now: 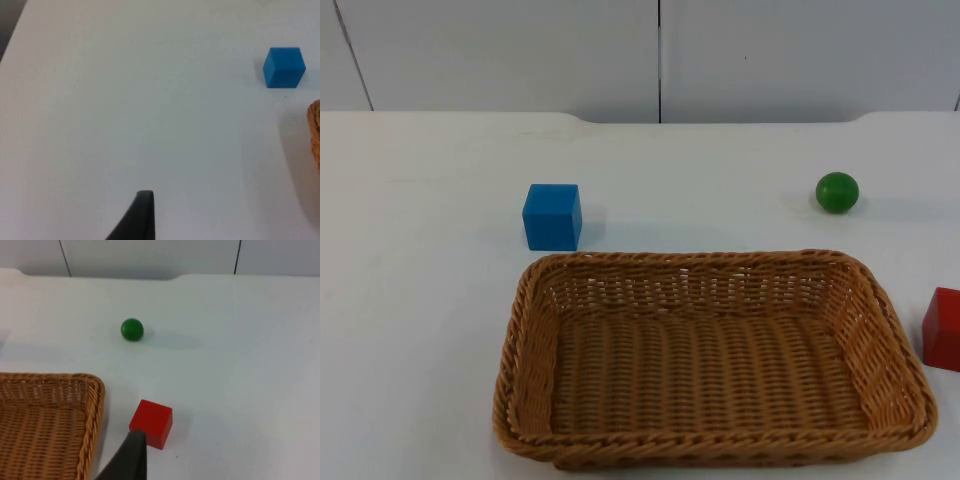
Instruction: Place all geometric objects except the red cube into the basket.
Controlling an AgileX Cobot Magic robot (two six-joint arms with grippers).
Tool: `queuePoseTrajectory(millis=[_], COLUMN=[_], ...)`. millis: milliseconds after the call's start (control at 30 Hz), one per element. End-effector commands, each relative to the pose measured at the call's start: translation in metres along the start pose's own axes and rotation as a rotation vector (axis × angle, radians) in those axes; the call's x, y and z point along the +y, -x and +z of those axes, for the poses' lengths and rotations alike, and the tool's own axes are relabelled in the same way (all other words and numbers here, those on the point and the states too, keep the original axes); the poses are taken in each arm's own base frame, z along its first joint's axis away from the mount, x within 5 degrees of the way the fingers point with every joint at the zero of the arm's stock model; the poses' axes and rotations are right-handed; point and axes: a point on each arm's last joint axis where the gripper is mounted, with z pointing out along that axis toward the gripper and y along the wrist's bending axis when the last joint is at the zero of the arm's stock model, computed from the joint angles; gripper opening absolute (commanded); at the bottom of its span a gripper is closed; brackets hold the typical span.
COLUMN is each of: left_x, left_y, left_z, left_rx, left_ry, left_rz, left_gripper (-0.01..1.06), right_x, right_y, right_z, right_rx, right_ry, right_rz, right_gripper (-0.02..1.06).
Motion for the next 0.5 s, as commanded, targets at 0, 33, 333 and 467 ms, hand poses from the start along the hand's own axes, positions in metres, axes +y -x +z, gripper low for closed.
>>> queuePoseTrajectory(millis=[0, 33, 333, 467], left_x=[-0.001, -0.001, -0.002, -0.003], left_y=[0.008, 0.012, 0.027, 0.029], left_z=[0.01, 0.018, 0.061, 0.073], left_rx=[0.019, 0.05, 0.154, 0.191], left_ry=[-0.014, -0.022, -0.039, -0.052], left_rz=[-0.032, -0.042, -0.086, -0.105], left_gripper=[1.05, 1.05, 1.05, 1.05], right_x=[-0.001, -0.001, -0.002, -0.002], right_y=[0.01, 0.013, 0.018, 0.016], right_z=[0.014, 0.022, 0.078, 0.09], right_rx=[0.012, 0.031, 0.228, 0.286], right_ry=[-0.005, -0.005, -0.007, -0.002], right_rz=[0.001, 0.002, -0.002, 0.002], right_gripper=[1.05, 1.05, 1.05, 1.05])
